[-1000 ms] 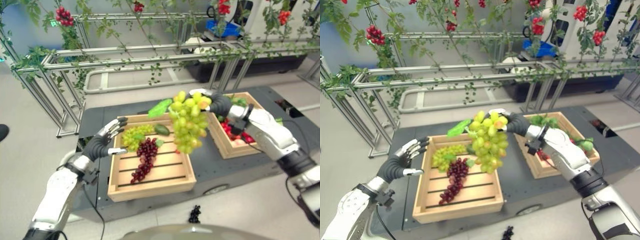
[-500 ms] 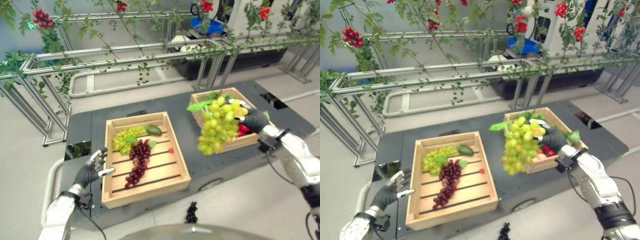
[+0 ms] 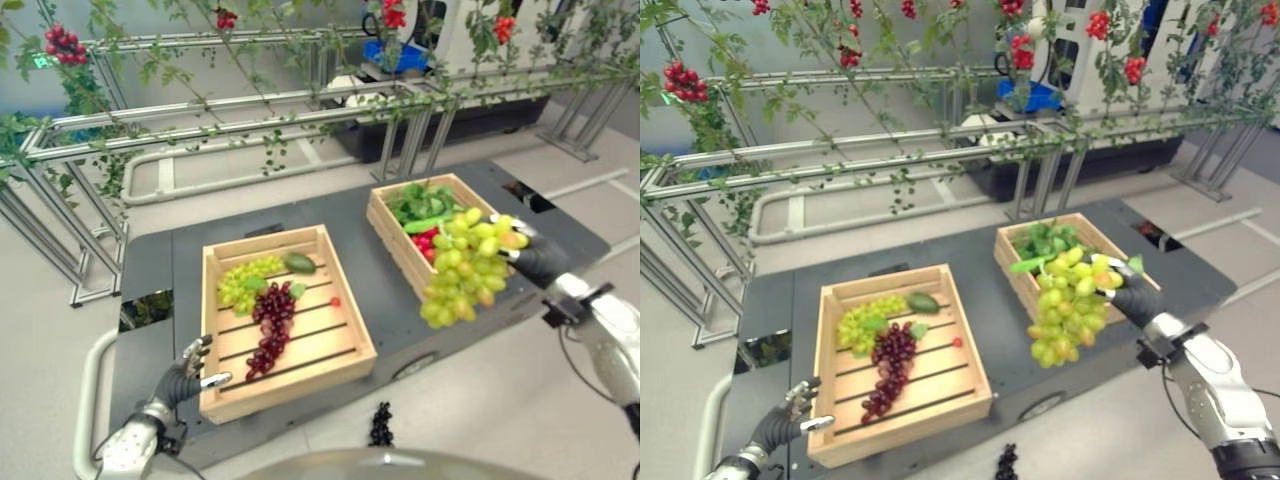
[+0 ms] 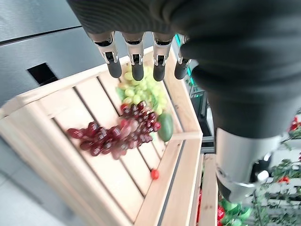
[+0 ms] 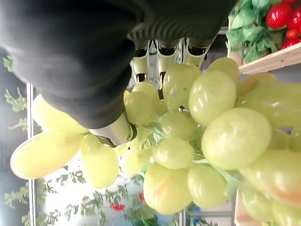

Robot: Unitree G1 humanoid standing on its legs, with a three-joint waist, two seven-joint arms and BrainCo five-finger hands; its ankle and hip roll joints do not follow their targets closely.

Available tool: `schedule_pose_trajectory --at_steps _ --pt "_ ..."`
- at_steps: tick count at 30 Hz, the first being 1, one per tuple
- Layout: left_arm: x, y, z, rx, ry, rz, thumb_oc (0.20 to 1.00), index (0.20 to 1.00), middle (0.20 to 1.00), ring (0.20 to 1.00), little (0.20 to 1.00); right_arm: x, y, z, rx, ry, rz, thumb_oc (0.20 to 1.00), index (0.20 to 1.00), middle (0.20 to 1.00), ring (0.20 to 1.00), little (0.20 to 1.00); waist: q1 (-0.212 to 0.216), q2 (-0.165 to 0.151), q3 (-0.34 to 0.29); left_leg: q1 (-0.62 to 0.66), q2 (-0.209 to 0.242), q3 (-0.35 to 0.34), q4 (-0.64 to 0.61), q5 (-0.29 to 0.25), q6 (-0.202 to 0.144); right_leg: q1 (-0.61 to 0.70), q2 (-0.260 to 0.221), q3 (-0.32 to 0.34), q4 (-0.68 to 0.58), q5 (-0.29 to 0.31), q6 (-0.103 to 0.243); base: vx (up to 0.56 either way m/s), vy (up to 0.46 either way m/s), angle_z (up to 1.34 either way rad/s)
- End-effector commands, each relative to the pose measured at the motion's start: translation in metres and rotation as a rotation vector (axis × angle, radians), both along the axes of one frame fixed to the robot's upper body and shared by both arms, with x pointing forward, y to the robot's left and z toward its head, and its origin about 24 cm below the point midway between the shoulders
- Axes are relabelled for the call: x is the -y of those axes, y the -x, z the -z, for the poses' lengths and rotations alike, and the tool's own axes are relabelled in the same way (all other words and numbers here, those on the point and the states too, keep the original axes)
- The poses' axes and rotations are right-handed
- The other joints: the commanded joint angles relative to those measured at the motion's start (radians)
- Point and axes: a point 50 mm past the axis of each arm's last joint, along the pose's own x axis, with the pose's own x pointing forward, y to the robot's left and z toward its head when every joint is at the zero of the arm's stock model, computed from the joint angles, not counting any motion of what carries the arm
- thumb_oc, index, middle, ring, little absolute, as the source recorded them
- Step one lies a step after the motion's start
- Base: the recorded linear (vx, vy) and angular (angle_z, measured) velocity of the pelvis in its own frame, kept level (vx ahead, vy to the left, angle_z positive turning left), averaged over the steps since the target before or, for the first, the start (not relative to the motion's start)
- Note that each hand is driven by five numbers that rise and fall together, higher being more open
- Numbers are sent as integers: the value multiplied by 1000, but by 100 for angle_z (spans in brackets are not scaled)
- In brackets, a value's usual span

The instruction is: Pick up the fruits from the basket on one side to the basket on the other side

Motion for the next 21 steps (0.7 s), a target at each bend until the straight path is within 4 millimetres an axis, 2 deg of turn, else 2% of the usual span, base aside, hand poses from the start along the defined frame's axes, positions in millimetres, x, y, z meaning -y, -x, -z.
schedule_pose_trajectory --at_steps 1,3,4,6,7,8,9,10,11,13,16,19,21 --pt "-1 -12 -16 95 -65 88 1000 1000 1000 1000 1000 5 -1 -35 228 -34 56 200 200 200 200 200 -34 -21 -27 -69 -116 -7 128 -126 77 -60 -98 -20 111 49 51 -78 170 8" --pt "0 -13 -15 91 -69 105 1000 1000 1000 1000 1000 9 4 -32 225 -19 94 200 200 200 200 200 -47 -18 -19 -69 -133 -7 108 -116 76 -81 -132 -21 102 101 72 -94 99 4" --pt "1 -14 -15 91 -76 111 1000 1000 1000 1000 1000 9 3 -32 228 -13 105 200 200 200 200 200 -46 -17 -12 -74 -134 2 102 -107 76 -98 -155 -52 103 123 74 -136 110 -5" --pt "1 -12 -15 89 -78 115 1000 1000 1000 1000 1000 7 -1 -36 249 -1 112 200 200 200 200 200 -20 -3 -7 -76 -129 42 90 -99 73 -101 -191 -202 137 116 70 -143 157 -38" --pt "0 -9 -13 79 -84 115 1000 1000 1000 1000 1000 6 -4 -37 256 -25 130 200 200 200 200 200 3 0 -8 -72 -126 85 82 -96 73 -88 -210 -336 171 114 68 -97 111 -99" --pt "0 -9 -13 79 -86 115 1000 1000 1000 1000 1000 6 -5 -36 256 -27 132 200 200 200 200 200 -1 0 -7 -70 -125 81 80 -95 73 -85 -211 -343 175 109 68 -99 79 -125" --pt "-1 -7 -14 77 -92 112 1000 1000 1000 1000 1000 4 -9 -36 258 -39 133 200 200 200 200 200 3 -1 -3 -67 -121 98 75 -90 73 -82 -211 -405 199 102 67 -101 6 -107" --pt "-4 0 -11 57 -101 92 1000 1000 1000 1000 1000 0 -12 -35 256 -18 124 200 200 200 200 200 -10 -6 5 -61 -112 128 66 -83 80 -93 -203 -435 234 96 66 -102 11 -73" --pt "-4 0 -10 58 -102 89 1000 1000 1000 1000 1000 -1 -13 -35 256 -17 122 200 200 200 200 200 -9 -5 5 -58 -112 131 64 -85 79 -97 -203 -428 240 93 67 -65 -77 -66" --pt "-4 3 -3 29 -111 73 1000 1000 1000 1000 1000 -1 -12 -33 246 14 130 200 200 200 200 200 -28 -17 12 -54 -113 144 57 -88 78 -121 -174 -370 182 88 62 -12 -115 -49" --pt "0 4 7 0 -126 68 1000 1000 1000 1000 1000 0 -9 -33 253 -7 147 200 200 200 200 200 -35 -15 14 -50 -111 154 59 -96 75 -124 -163 -355 152 93 57 33 -125 -32" --pt "4 6 19 -48 -143 59 1000 1000 1000 1000 1000 -1 -8 -38 280 19 149 200 200 200 200 200 -50 -16 21 -51 -91 186 105 -131 71 -141 -148 -337 147 60 31 60 -153 -43" --pt "4 6 25 -77 -200 81 1000 1000 1000 1000 1000 -2 -8 -45 318 20 161 200 200 200 200 200 -59 -28 33 -66 -42 232 243 -188 55 -146 -118 -306 145 9 -4 103 -230 -41"
